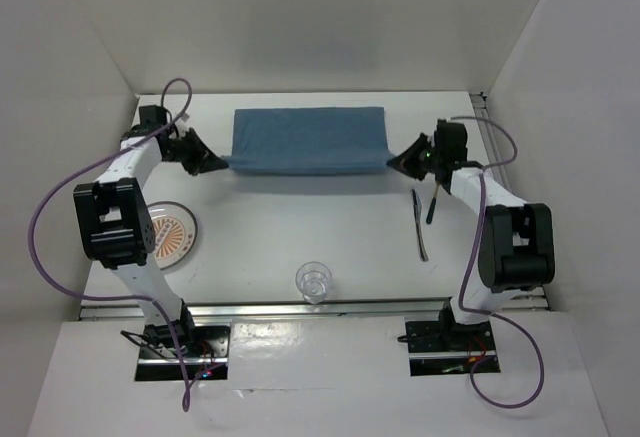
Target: Set the dinner table for one person
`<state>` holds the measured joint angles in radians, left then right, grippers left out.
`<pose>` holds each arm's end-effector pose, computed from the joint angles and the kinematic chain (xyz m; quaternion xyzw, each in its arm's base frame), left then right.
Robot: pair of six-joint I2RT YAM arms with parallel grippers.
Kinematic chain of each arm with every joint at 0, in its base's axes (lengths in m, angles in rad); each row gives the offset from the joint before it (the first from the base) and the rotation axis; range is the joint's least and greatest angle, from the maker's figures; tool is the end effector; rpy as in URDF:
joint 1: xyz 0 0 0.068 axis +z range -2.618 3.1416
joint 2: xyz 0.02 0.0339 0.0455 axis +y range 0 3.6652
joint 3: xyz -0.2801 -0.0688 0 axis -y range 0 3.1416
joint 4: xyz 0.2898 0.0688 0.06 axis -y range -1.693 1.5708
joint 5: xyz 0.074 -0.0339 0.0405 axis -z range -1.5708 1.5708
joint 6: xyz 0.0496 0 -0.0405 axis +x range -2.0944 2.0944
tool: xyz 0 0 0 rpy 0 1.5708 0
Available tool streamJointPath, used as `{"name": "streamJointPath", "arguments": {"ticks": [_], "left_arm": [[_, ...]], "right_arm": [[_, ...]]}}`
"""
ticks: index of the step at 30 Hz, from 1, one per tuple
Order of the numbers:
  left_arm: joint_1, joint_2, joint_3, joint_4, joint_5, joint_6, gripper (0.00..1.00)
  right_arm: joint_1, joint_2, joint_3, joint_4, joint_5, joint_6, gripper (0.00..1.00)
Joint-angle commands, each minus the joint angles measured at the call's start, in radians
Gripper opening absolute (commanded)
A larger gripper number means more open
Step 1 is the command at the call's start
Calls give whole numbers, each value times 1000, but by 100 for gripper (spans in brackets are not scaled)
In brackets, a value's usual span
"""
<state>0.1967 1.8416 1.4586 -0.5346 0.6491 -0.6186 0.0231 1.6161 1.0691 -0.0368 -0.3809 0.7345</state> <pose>0.4522 0.0595 0.2406 -0.2620 0.8647 -0.3590 0.2341 0.4110 0.0279 0.2277 0.2171 0.8419 0.3269 0.3705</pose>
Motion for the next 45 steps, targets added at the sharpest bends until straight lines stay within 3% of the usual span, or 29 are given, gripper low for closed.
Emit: {"name": "streamJointPath", "arguments": {"ticks": [1,12,15,16,18,19,21,22,25,27,28,29,32,33,34,36,40,45], "left_arm": [[33,-94,-89,45,-85,62,0],[33,-185,-333,19,-233,63,0],[33,-196,-333,-24,-243,82,24],[33,-196,-333,-51,-255,91,58],[33,-222,-322,-88,-287,91,91],[33,-231,-304,-105,-305,102,100],[33,-242,-275,-142,-350,102,100],[33,-267,-239,-151,-365,102,100],[-2,-288,-178,-139,-396,102,100],[-34,-271,-136,-139,-407,102,91],[-51,-254,-114,-139,-407,102,87],[-87,-233,-69,-151,-407,102,80],[-147,-151,4,-165,-393,111,65],[-186,-134,15,-165,-410,111,59],[-203,-107,16,-165,-410,120,56],[-247,-76,54,-165,-410,131,51],[-295,34,131,-211,-494,145,51],[-307,154,150,-197,-514,118,51]], "right_arm": [[-19,-136,-118,89,45,6,0],[3,-240,-360,43,34,16,0],[3,-266,-383,12,45,6,2],[3,-266,-383,-3,45,-4,8],[12,-278,-383,-38,45,-20,54],[21,-301,-374,-81,65,-29,71],[21,-320,-356,-113,126,-50,90],[21,-331,-342,-135,144,-63,91],[21,-315,-256,-156,191,-87,91],[21,-262,-172,-187,218,-98,81],[21,-245,-150,-187,218,-98,73],[34,-220,-137,-187,227,-98,56],[46,-177,-91,-187,218,-118,28],[58,-129,-49,-208,209,-153,6],[70,-99,-25,-236,221,-153,0],[81,-17,17,-302,221,-205,0],[101,60,78,-348,275,-224,0],[101,163,127,-386,330,-224,10]]}}
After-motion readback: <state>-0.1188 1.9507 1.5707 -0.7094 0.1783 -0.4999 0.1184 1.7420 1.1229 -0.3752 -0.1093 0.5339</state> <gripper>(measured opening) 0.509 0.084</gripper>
